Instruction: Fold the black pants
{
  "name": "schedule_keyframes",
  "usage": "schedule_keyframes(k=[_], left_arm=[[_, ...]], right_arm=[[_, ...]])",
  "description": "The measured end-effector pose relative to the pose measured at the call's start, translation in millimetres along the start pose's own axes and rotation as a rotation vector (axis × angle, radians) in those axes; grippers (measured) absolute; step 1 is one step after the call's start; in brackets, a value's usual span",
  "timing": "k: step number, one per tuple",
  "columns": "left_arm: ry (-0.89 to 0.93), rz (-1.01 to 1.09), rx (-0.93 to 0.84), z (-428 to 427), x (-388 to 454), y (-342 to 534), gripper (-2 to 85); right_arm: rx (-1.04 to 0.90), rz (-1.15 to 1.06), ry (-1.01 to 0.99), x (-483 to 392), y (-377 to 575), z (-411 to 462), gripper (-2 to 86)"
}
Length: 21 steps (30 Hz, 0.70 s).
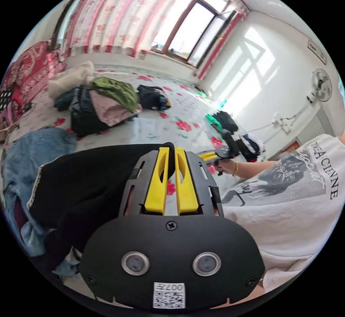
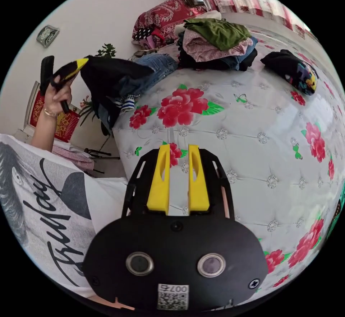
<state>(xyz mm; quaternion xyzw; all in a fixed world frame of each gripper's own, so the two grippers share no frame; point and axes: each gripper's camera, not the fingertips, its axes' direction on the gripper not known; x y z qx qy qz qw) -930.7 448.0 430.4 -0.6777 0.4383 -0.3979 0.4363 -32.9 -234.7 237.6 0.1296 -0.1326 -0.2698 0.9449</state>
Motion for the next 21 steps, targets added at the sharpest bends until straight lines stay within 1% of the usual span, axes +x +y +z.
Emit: schedule_keyframes(k=[1, 2, 3, 4, 5, 6, 9, 10, 11, 13, 16, 18, 20, 21], left_arm=[[0.114, 0.005, -0.011, 22, 8, 6, 0.4], [0.337, -0.002, -0.055, 66, 26, 17, 0.3], [0.490, -0.010, -0.082, 105, 46, 28, 0.3], [0.535, -0.006, -0.101, 121, 57, 33, 0.3], [0.566, 0.022, -0.177, 148, 79, 40, 0.3], [0.528, 0.106, -0.290, 164, 103, 43, 0.3], [0.419, 0.326, -0.399, 172, 151, 54, 0.3], [0.408, 0.342, -0.410, 174, 156, 56, 0.4], [0.394, 0.342, -0.420, 178, 161, 61, 0.4], [0.385, 0.298, -0.400, 181, 161, 68, 0.5], [0.359, 0.207, -0.327, 177, 153, 85, 0.7], [0.323, 0.138, -0.281, 170, 143, 101, 0.8], [0.312, 0.072, -0.281, 167, 132, 112, 0.9], [0.314, 0.036, -0.270, 165, 126, 119, 0.9]], right_arm=[[0.031, 0.017, -0.015, 4, 12, -14, 6.4], [0.044, 0.024, -0.021, 6, 18, -20, 6.5], [0.052, 0.037, -0.020, 9, 32, -32, 6.7], [0.040, 0.040, -0.006, 12, 46, -42, 6.9], [0.030, 0.035, 0.003, 13, 52, -47, 7.1], [0.011, 0.017, 0.032, 14, 66, -57, 7.5], [-0.086, -0.010, 0.102, 19, 94, -71, 8.4], [-0.119, -0.011, 0.112, 23, 102, -75, 8.8], [-0.132, -0.009, 0.113, 26, 106, -78, 8.8], [-0.225, -0.010, 0.114, 36, 119, -88, 8.8], [-0.297, -0.023, 0.089, 49, 146, -108, 8.5], [-0.281, -0.002, 0.097, 58, 169, -123, 8.5], [-0.247, 0.041, 0.123, 69, 192, -137, 8.5], [-0.216, 0.083, 0.172, 76, 205, -147, 8.5]])
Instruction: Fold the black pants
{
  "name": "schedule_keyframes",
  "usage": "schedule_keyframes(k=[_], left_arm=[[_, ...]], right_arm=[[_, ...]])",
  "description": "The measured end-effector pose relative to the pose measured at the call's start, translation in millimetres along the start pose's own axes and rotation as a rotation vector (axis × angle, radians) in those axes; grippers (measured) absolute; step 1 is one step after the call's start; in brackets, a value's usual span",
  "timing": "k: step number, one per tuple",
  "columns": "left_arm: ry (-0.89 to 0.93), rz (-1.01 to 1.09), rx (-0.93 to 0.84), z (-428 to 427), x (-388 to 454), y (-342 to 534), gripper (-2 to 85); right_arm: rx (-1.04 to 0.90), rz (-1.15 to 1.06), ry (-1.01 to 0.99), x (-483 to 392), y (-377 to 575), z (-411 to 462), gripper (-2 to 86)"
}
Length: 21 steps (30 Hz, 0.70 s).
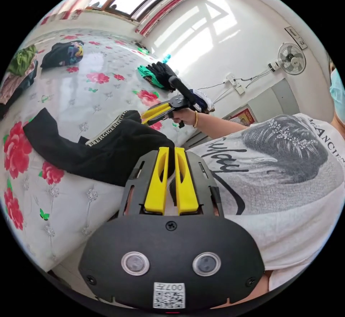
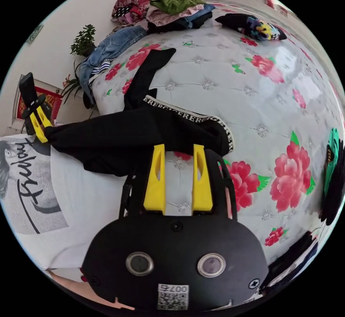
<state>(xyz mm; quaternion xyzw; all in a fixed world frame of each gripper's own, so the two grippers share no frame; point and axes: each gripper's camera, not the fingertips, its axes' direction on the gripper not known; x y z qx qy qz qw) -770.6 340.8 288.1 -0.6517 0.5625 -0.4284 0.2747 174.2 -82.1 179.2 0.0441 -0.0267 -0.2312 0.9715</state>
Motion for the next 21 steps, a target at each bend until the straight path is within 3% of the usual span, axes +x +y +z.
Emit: schedule_keyframes(k=[3, 7, 13, 15, 17, 21], left_arm=[[-0.015, -0.052, 0.050, -4, -5, 16, 0.9], [-0.051, -0.077, 0.059, -3, -4, 27, 0.9], [-0.167, -0.199, 0.117, -12, -25, 40, 0.8], [-0.238, -0.264, 0.152, -32, -40, 38, 0.7], [-0.322, -0.274, 0.196, -58, -44, 32, 0.5], [-0.479, -0.212, 0.369, -138, -23, 9, 0.5]], right_arm=[[0.116, 0.119, 0.086, 23, 26, -21, 8.6], [0.183, 0.250, 0.045, 59, 34, -36, 8.2], [-0.052, 0.248, -0.191, 74, 21, 3, 3.7], [-0.051, 0.217, -0.253, 69, 15, -15, 2.0], [0.089, 0.150, -0.251, 59, 7, -70, 1.1], [0.551, -0.103, -0.213, 6, 6, -271, 0.3]])
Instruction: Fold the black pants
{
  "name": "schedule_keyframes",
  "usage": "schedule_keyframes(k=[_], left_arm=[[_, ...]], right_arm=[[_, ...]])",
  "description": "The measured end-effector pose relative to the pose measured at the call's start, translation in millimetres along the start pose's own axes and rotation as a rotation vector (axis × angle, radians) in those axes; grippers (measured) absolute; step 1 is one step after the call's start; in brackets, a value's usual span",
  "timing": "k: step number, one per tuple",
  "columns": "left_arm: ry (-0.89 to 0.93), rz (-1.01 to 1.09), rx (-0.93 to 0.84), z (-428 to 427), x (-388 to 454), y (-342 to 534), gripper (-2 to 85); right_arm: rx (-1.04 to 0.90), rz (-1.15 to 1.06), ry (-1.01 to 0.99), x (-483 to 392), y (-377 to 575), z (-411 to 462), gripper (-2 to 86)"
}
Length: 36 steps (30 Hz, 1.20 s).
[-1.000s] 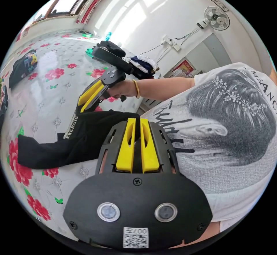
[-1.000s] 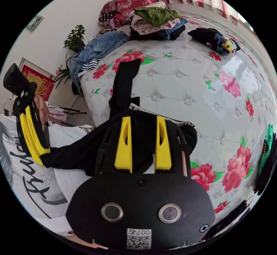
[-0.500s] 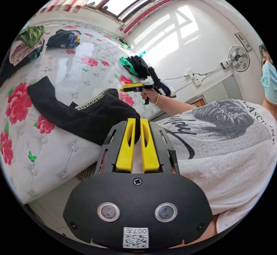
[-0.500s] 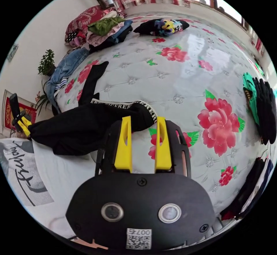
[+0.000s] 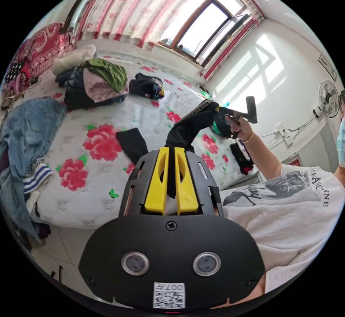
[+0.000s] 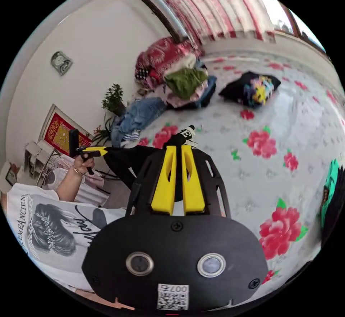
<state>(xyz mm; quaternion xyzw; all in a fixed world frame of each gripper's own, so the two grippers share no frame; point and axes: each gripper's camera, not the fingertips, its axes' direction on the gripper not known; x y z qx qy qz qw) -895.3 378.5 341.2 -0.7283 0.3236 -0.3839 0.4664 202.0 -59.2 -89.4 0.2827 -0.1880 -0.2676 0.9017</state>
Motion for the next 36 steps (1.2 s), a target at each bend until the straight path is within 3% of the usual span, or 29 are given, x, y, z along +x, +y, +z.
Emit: schedule_keyframes(k=[4, 9, 11, 13, 19, 22, 31, 36], left_arm=[[0.066, 0.160, 0.158, -51, 31, -38, 1.1], [0.148, 0.402, 0.218, -36, 100, -84, 4.8], [0.127, 0.391, 0.136, 2, 105, -97, 7.1], [0.134, 0.341, 0.008, 49, 96, -106, 8.6], [0.089, 0.060, -0.306, 188, 30, -83, 9.2], [-0.008, -0.029, -0.419, 225, 1, -74, 9.2], [-0.198, -0.066, -0.501, 295, -51, -164, 10.8], [-0.380, -0.073, -0.649, 363, -70, -211, 6.3]], right_arm=[[0.379, -0.237, 0.059, -84, -28, -169, 0.3], [0.528, -0.327, 0.330, -116, 33, -274, 0.3], [0.493, -0.254, 0.495, -100, 63, -285, 0.2], [0.398, -0.036, 0.627, -48, 108, -284, 0.2], [-0.086, 0.587, 0.603, 127, 269, -216, 0.2], [-0.221, 0.724, 0.619, 148, 333, -185, 0.2], [-0.113, 0.775, 0.573, 142, 350, -223, 0.1], [-0.120, 0.779, 0.586, 135, 343, -231, 0.1]])
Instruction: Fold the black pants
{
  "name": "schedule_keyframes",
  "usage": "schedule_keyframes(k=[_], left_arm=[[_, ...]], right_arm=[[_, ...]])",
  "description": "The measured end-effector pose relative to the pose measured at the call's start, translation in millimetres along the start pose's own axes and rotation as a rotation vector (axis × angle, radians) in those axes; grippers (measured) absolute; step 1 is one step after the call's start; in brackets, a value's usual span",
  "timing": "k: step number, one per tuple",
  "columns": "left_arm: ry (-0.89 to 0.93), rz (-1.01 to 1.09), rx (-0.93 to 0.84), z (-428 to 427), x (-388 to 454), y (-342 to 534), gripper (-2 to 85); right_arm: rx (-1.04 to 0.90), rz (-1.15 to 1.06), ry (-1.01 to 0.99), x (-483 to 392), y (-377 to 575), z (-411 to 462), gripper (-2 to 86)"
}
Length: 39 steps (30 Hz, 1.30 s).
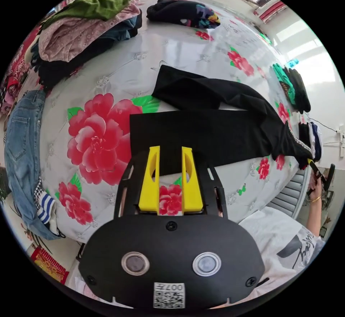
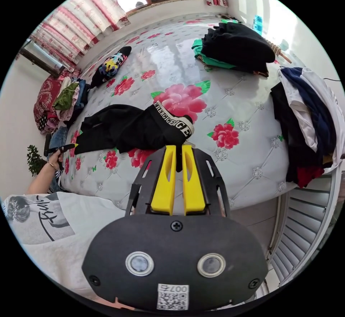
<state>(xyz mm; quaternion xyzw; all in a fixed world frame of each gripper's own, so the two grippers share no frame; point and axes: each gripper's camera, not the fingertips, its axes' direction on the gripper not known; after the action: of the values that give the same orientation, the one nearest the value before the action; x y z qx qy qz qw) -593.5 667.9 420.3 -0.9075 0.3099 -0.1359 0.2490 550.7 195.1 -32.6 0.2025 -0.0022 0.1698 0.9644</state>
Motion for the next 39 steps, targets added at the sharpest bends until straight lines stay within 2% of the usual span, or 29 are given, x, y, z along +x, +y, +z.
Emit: schedule_keyframes(k=[4, 7, 10, 14, 17, 20, 23, 27, 32, 33, 36, 39], left_arm=[[-0.081, 0.025, 0.024, -5, 3, -11, 0.4], [-0.140, 0.156, -0.085, -7, 10, -3, -0.6], [-0.109, 0.203, -0.180, -8, -4, 37, -0.8], [0.030, 0.040, -0.139, -20, -47, 105, -0.5], [0.106, -0.141, -0.039, -44, -71, 134, 0.3], [0.105, -0.209, 0.134, -83, -78, 138, 4.2], [0.105, -0.155, 0.224, -107, -71, 110, 7.8], [0.141, -0.041, 0.212, -105, -51, 43, 10.5], [0.264, -0.069, 0.200, -94, -46, -30, 11.3], [0.273, -0.078, 0.191, -91, -46, -47, 11.6], [0.226, -0.047, 0.147, -83, -36, -89, 12.3], [0.138, -0.059, 0.094, -69, -30, -125, 13.1]], right_arm=[[-0.014, 0.041, 0.096, 7, 6, -7, 0.2], [-0.068, 0.062, 0.192, 20, 17, -2, 0.4], [-0.149, 0.096, 0.226, 36, 33, 10, 1.0], [-0.234, 0.133, 0.133, 53, 50, 31, 3.1], [-0.137, 0.101, 0.130, 54, 54, 9, 5.0], [-0.013, 0.005, 0.126, 44, 44, -20, 6.9], [0.021, -0.180, 0.084, 9, 23, -9, 8.6], [-0.100, -0.337, -0.078, -46, -11, 65, 11.5], [-0.307, -0.310, -0.038, -81, -18, 146, 11.1], [-0.249, -0.311, 0.027, -87, -13, 144, 9.8], [-0.276, -0.363, -0.011, -95, -6, 142, 4.2], [-0.217, -0.337, -0.010, -89, -2, 121, 1.3]])
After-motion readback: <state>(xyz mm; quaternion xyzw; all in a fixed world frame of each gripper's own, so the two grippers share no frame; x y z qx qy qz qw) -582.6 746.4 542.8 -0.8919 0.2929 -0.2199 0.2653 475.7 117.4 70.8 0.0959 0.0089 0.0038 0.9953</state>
